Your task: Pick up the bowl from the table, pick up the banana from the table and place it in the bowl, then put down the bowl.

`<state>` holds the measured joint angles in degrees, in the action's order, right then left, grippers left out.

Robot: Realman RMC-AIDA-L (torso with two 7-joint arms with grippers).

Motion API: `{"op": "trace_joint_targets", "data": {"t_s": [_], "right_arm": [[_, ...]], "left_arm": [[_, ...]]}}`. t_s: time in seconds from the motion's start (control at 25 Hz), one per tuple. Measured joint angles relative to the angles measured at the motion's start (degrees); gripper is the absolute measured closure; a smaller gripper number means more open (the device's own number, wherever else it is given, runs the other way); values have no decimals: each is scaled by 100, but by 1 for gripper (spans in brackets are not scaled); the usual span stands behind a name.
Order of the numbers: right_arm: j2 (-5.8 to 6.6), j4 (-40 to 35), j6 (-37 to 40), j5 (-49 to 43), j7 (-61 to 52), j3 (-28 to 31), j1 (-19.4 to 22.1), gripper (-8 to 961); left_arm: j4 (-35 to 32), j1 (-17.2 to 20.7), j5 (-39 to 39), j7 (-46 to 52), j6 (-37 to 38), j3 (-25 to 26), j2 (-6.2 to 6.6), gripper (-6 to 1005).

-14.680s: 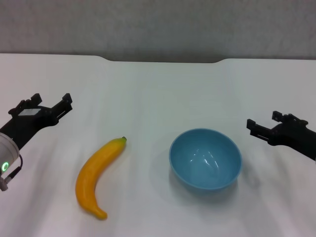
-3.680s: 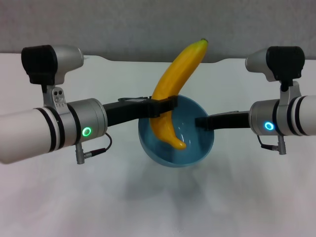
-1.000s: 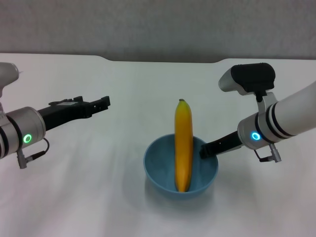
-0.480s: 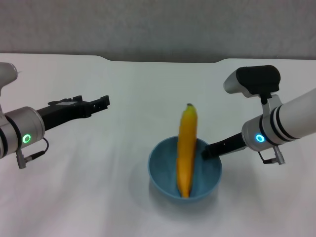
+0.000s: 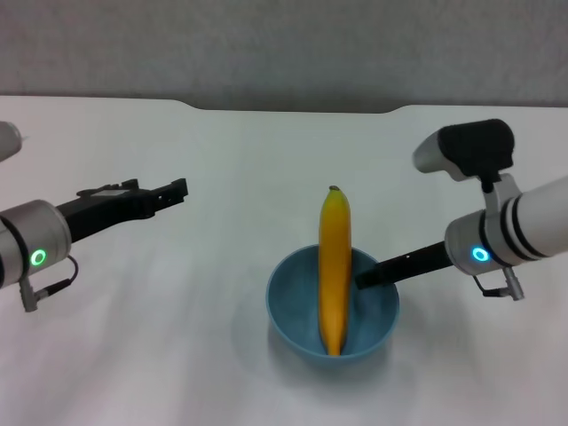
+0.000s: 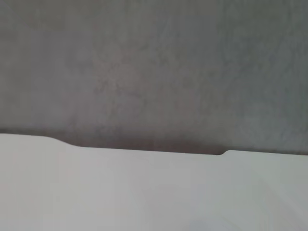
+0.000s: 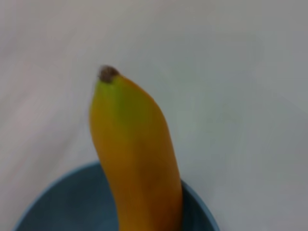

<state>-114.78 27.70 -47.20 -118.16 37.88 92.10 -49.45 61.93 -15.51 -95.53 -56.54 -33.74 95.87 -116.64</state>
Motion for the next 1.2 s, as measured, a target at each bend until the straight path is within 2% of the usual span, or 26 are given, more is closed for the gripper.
{"op": "trace_joint_targets", "data": {"t_s": [0.12,0.28,0.4,0.6,0.8,0.88,1.0,1.08,1.12,1.16,1.2], "right_arm": [[11,835,-117,-18,16,21,555,514],[19,1665,-217,-273,-52,119,1067,426],[18,2100,-260,-426,-49,210,1352,207],[0,2675,-71,-430,284,243,1817,74],[-27,2899,788,-54,948,121,2317,84],[-31,2957,1243,498,1579,-6,2591,89],[-31,2905,1628,1729,2800,-72,2880,100],[-27,2778,1640,2728,3774,-34,2999,103],[-29,2548,1602,3910,4882,-9,3092,103],[-29,2548,1602,3910,4882,-9,3092,103],[-33,2247,1528,4914,5891,-16,3130,103]], "left_arm": [[85,97,0,-18,-3,59,2,116],[217,227,0,-41,-1,106,1,116],[226,261,0,-84,-1,148,-2,116],[212,263,0,-281,1,208,-14,116],[68,268,55,-717,108,281,-23,117],[-22,306,290,-1036,194,282,-29,117],[-372,340,1183,-1897,220,282,-30,117],[-666,342,1995,-2586,185,289,-23,117],[-782,343,2339,-2911,142,290,-22,117],[-913,341,2681,-3285,91,293,-22,117],[-1029,339,2973,-3651,37,292,-22,117]]}}
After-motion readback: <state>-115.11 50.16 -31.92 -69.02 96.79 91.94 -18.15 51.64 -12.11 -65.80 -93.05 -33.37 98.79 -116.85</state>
